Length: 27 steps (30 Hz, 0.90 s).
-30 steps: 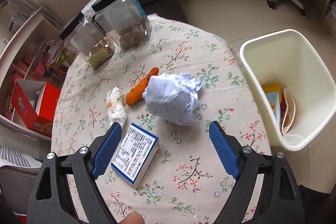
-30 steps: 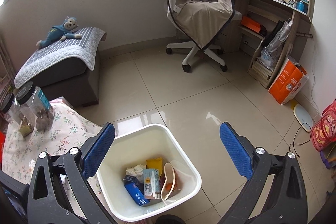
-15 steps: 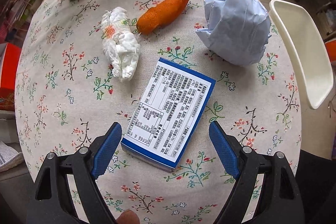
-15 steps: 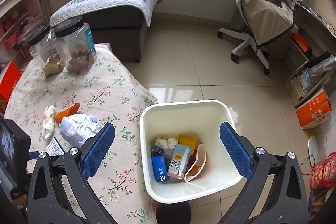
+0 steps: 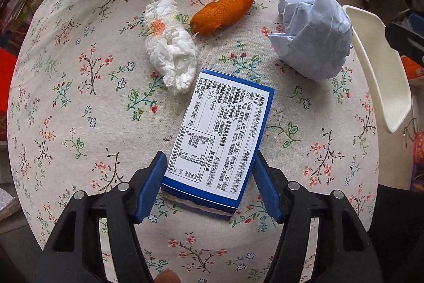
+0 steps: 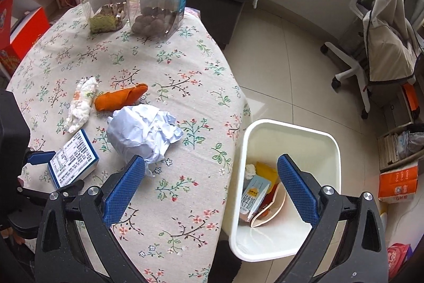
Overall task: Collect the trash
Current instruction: 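Grasp the blue-and-white medicine box with the left gripper while the right grasps the crumpled paper, then carry the crumpled paper into the bin and open the right gripper while the left lifts the box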
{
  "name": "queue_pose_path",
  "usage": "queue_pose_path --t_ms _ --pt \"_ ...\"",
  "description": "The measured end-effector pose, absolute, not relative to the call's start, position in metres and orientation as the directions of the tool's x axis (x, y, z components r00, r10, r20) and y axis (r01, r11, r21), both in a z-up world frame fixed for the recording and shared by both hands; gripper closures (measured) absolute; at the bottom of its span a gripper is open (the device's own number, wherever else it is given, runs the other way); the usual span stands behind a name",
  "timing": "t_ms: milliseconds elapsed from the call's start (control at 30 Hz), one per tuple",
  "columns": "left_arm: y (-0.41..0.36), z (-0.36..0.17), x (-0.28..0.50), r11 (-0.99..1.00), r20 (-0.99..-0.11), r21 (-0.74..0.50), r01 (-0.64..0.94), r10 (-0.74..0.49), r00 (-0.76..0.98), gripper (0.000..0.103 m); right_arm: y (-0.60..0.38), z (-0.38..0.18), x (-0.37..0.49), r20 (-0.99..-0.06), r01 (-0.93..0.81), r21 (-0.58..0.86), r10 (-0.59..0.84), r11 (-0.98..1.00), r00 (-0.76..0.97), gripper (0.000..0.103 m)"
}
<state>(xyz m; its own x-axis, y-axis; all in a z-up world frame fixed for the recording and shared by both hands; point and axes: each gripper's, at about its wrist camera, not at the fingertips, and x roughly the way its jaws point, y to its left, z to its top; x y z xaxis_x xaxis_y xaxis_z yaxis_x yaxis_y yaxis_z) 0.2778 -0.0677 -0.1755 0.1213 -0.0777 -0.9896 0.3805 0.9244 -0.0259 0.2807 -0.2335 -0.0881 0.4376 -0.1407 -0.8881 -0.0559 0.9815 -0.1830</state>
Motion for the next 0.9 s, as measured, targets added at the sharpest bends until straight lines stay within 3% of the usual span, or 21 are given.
queue_pose_path --t_ms 467,533,567,600,900 --pt "0.015 -0.115 0.267 0.956 -0.950 -0.104 0.273 -0.176 0.256 0.041 -0.176 -0.138 0.308 -0.924 -0.195 -0.252 -0.175 0.948 0.341 0.009" --pt "0.018 -0.105 0.266 0.964 -0.941 -0.105 0.245 -0.175 0.289 0.041 -0.174 -0.148 0.311 -0.940 -0.204 -0.230 -0.162 0.952 0.301 0.025" --pt "0.024 -0.102 0.267 0.968 -0.936 -0.102 0.230 -0.171 0.306 0.041 -0.174 -0.152 0.313 -0.953 -0.199 -0.191 -0.133 0.961 0.272 0.045" --pt "0.030 -0.097 0.269 0.972 -0.932 -0.098 0.214 -0.165 0.323 0.041 -0.176 -0.155 0.315 -0.963 -0.176 -0.162 -0.116 0.971 0.245 0.055" --pt "0.066 -0.073 0.283 0.996 -0.880 -0.058 0.064 -0.081 0.467 0.041 -0.153 -0.107 0.314 -0.914 -0.124 -0.035 0.019 0.992 0.406 0.059"
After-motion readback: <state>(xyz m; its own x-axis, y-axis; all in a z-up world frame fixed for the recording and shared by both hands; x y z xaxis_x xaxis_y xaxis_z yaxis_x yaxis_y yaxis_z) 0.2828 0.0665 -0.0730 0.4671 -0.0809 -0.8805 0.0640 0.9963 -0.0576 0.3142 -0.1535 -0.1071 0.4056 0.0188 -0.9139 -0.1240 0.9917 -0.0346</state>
